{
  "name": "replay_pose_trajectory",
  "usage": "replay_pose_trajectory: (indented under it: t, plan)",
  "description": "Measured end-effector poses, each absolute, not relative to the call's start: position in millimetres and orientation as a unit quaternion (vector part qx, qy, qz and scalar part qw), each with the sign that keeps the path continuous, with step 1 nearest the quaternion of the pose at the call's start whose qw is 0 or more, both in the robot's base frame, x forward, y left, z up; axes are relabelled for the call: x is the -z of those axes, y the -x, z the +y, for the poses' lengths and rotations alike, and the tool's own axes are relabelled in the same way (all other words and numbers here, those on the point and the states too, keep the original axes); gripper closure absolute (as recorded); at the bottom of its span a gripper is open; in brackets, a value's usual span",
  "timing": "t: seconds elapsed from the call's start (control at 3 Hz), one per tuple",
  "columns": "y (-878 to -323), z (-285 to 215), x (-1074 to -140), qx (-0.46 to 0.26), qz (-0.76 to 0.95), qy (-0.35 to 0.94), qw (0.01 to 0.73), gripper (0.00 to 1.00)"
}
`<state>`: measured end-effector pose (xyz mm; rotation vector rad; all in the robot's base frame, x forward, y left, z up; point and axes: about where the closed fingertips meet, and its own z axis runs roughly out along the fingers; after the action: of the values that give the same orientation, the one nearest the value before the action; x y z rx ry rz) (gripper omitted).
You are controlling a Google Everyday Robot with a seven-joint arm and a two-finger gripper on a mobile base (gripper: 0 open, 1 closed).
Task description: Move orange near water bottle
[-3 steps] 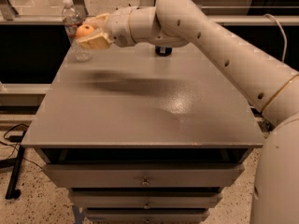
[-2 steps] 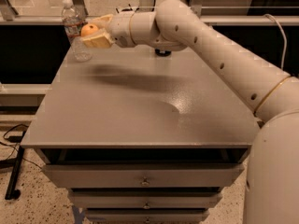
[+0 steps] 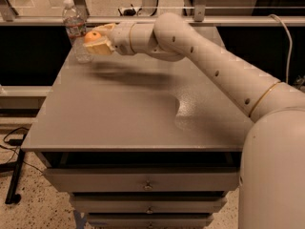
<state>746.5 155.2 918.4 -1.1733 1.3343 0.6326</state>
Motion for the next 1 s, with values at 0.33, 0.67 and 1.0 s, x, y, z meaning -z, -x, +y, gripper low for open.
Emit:
replay_pose_trajectory:
  t: [0.33, 0.67, 1.0]
  plan:
    - [-753.0, 162.7, -900.1, -0.278, 0.582, 0.498, 0.579, 1.00]
    - [-756.4, 165.1, -887.5, -0.278, 0.591, 0.495, 0.573, 1.00]
    - [-756.8, 160.3, -875.1, -0.274, 0.603, 0.491, 0.566, 1.00]
